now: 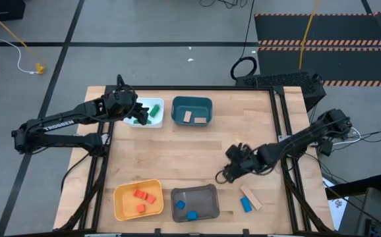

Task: Sort & place blocks by color
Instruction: Put the brown block into the blue bin

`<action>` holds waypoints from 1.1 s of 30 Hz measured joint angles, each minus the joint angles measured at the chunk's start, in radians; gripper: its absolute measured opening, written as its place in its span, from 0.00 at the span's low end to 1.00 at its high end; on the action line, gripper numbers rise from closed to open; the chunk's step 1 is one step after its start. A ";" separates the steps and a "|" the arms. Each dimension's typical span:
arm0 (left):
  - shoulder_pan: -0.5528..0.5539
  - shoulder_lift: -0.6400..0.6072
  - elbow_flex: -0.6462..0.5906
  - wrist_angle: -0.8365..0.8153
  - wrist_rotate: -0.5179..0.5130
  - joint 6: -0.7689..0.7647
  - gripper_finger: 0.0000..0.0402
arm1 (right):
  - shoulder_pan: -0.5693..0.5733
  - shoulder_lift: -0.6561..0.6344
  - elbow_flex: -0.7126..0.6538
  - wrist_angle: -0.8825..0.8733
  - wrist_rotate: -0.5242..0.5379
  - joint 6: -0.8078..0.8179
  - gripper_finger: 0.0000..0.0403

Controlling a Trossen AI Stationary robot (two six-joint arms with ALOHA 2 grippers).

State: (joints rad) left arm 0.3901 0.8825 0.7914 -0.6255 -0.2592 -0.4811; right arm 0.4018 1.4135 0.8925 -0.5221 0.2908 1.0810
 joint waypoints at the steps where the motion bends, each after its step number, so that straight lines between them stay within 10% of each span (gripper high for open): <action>1: 0.000 0.000 0.000 0.000 0.000 -0.002 0.49 | -0.013 -0.016 0.000 -0.069 -0.003 0.013 0.56; 21: 0.000 0.000 0.000 -0.020 0.000 0.038 0.49 | 0.162 -0.008 0.000 -0.208 -0.295 0.694 0.56; 33: 0.000 0.000 0.000 -0.017 0.000 0.078 0.49 | 0.222 0.152 0.000 -0.115 -0.369 0.788 0.56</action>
State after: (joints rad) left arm 0.3904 0.8822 0.7914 -0.6422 -0.2596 -0.4026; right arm 0.6238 1.5657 0.8921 -0.6371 -0.0783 1.8691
